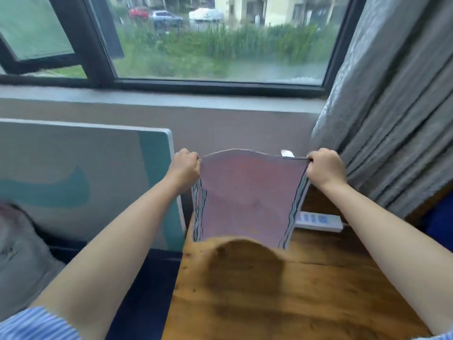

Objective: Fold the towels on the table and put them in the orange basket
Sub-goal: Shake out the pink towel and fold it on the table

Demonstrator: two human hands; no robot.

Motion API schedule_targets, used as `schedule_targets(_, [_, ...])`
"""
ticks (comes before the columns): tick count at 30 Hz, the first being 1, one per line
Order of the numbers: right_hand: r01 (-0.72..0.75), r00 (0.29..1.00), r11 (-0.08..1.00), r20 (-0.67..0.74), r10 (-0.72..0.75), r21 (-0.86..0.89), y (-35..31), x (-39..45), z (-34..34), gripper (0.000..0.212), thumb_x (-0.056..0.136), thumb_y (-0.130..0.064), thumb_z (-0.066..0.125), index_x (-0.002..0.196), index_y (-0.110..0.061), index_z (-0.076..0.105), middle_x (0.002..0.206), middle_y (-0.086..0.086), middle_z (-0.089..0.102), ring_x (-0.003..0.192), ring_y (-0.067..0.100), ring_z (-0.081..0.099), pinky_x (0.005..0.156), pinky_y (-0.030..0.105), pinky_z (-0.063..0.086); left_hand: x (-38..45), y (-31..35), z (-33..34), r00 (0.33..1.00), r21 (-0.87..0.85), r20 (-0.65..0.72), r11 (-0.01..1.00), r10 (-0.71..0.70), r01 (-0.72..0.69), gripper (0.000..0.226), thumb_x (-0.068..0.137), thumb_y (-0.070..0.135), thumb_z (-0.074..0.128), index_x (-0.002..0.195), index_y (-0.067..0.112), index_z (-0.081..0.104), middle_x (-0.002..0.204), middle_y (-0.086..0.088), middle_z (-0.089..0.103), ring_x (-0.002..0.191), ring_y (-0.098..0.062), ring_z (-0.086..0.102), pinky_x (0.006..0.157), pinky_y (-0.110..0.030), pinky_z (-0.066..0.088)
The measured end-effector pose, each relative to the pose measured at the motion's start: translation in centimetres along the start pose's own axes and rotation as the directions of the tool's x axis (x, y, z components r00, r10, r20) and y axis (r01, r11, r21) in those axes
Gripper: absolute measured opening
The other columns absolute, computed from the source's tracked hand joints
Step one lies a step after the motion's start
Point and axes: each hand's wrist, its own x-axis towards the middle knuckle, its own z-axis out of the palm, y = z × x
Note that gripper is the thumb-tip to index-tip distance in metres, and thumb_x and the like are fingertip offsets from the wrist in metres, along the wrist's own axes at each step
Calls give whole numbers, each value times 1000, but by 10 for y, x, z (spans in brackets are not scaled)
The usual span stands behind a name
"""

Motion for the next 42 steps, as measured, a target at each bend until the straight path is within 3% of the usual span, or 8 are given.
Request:
schedule_targets(6, [-13,884,967,-448,130,255,-18,23,-88,31,82,6,41,109,6,56,113,30,53,107,41,47,83,45,38,6,27,-74,786,-67,-584,953,203,-297,20,89,-2,44,87,-11,62,89,-32,54,89,-44,50,78,-33,29])
schedule_targets(10, [-14,988,995,-150,29,101,-16,23,-94,27,82,2,46,106,2,57,115,23,54,110,37,48,88,40,40,11,22,-76,959,190,-204,969,195,-156,22,92,8,43,105,-1,58,109,-22,54,107,-35,47,87,-39,38])
schedule_targets(16, [-30,869,962,-469,159,271,-4,16,-101,30,84,5,38,107,7,56,114,29,53,107,40,47,85,42,36,4,32,-74,773,87,-553,945,310,-317,16,88,-1,45,85,-8,59,87,-29,58,84,-44,54,72,-45,41])
schedule_targets(25, [36,898,946,-425,111,324,8,7,-83,26,85,5,40,104,7,59,108,30,54,102,41,50,83,40,38,2,21,-57,899,126,-356,966,256,-226,19,90,-1,41,102,-5,55,104,-26,55,90,-41,57,70,-46,44])
schedule_targets(28, [28,990,979,-141,1,204,16,1,-67,25,86,2,42,103,4,61,108,27,57,104,40,51,88,42,40,1,15,-44,989,182,-52,975,136,-125,22,93,2,32,109,1,47,114,-17,53,103,-32,57,81,-40,46])
schedule_targets(33, [-24,981,971,-181,68,238,30,-10,-55,26,84,5,44,103,7,63,106,30,58,105,41,51,87,39,37,1,11,-38,964,194,-126,959,235,-208,25,96,14,39,106,-2,55,109,-21,59,96,-39,57,77,-41,43])
schedule_targets(38, [-52,998,951,52,38,305,30,-17,-47,24,84,2,46,101,4,63,105,24,63,100,35,55,79,31,39,-6,5,-36,959,-7,260,994,110,-112,17,89,11,53,94,-3,61,82,-13,58,82,-25,51,69,-28,37])
schedule_targets(42, [-121,970,928,242,34,353,36,-28,-35,21,81,1,50,95,1,65,87,12,61,83,25,52,71,27,38,-18,-7,-31,793,-240,610,952,-3,188,15,90,4,53,77,8,58,67,-1,50,63,-13,52,56,-15,47])
